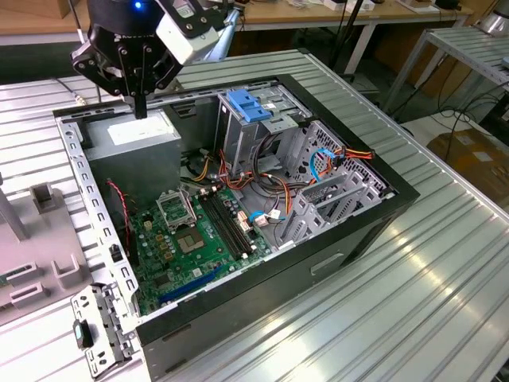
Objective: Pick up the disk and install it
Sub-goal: 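Reach for the disk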
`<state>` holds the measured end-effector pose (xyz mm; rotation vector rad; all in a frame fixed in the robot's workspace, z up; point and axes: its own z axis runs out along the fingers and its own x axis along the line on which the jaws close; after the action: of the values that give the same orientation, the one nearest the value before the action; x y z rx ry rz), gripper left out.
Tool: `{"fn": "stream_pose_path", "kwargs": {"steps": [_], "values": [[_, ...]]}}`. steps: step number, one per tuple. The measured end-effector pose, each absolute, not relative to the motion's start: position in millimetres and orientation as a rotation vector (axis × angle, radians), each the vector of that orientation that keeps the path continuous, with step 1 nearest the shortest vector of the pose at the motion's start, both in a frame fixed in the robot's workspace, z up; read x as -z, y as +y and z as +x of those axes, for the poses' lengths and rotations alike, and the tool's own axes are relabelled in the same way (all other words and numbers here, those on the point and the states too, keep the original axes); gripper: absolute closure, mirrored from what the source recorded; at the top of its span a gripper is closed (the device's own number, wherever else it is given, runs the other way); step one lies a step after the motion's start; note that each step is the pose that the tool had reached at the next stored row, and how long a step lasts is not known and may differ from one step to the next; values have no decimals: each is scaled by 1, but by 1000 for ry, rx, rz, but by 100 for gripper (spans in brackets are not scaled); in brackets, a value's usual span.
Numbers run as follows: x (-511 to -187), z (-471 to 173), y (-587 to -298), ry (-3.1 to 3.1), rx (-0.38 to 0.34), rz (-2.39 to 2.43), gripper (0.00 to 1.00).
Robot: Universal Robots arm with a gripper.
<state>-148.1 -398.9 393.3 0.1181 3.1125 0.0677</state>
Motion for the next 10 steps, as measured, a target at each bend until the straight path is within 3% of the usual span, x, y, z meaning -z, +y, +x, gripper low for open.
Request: {"fn": "stream_pose_path", "kwargs": {"steps": [10], "values": [[-393, -153, -399, 3113, -68, 118, 89]]}}
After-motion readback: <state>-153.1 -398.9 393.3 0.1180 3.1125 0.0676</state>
